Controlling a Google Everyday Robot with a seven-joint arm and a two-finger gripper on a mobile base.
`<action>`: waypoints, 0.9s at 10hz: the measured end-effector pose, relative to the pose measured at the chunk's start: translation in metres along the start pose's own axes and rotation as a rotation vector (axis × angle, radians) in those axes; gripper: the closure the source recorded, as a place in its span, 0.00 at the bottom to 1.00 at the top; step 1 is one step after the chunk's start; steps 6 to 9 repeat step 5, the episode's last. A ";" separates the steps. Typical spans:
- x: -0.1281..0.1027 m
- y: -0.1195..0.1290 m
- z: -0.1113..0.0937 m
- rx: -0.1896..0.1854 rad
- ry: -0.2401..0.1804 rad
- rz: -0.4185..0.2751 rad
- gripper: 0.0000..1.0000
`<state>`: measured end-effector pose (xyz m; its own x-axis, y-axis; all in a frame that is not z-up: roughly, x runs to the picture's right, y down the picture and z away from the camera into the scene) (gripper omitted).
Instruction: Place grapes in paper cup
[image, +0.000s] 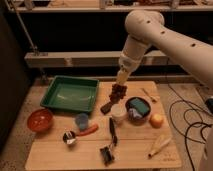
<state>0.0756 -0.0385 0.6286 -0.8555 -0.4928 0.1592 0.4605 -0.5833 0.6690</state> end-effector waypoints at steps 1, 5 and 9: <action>0.000 0.000 0.000 0.000 0.000 0.000 1.00; 0.001 0.004 -0.004 -0.001 0.008 0.006 1.00; 0.001 0.004 -0.004 -0.001 0.008 0.006 1.00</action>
